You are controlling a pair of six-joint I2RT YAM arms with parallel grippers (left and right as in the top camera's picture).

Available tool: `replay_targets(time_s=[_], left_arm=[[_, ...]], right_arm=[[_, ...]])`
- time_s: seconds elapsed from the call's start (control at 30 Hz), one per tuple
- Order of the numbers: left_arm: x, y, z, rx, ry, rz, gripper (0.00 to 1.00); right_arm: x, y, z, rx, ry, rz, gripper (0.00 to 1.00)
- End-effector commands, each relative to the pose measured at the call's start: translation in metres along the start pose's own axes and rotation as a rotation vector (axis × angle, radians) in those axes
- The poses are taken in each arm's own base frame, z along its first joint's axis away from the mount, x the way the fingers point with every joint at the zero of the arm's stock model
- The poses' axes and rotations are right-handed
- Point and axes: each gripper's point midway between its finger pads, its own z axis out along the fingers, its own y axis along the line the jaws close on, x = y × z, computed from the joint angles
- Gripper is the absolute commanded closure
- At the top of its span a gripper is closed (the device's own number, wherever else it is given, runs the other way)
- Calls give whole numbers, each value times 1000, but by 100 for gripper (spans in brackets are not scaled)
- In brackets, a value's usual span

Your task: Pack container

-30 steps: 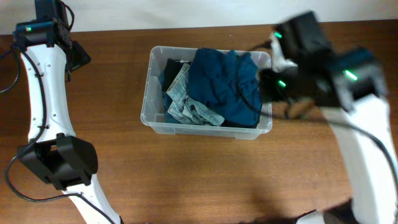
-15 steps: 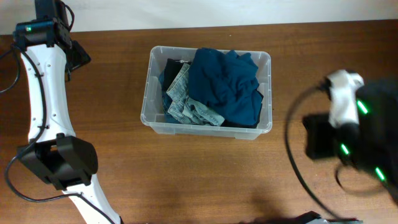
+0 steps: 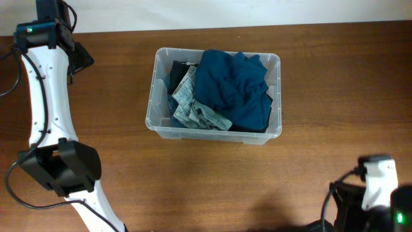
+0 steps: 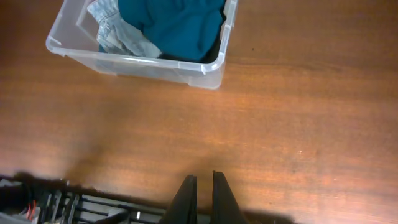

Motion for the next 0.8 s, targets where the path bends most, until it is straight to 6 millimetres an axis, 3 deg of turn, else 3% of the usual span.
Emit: replay_targets(time_s=[0.0,0.1,0.17,0.23,0.27,0.3,0.77], left_arm=[[0,1,2,-8,0,0,0],[0,1,2,-8,0,0,1],[0,1,2,-8,0,0,1],[0,1,2,-8,0,0,0],[0,1,2,-8,0,0,1],[0,1,2,-8,0,0,1],[0,1,2,-8,0,0,1]], right_arm=[[22,-6,2,-22,-52,66,95],[36,-11,5,-43,-104,98,94],[46,-14,7,-52,-128,102,75],[55,-17,9,-57,-142,101,36],[58,-18,9,-60,-148,101,9],[60,-19,9,-61,-151,101,1],[63,-19,8,-65,-151,100,1]])
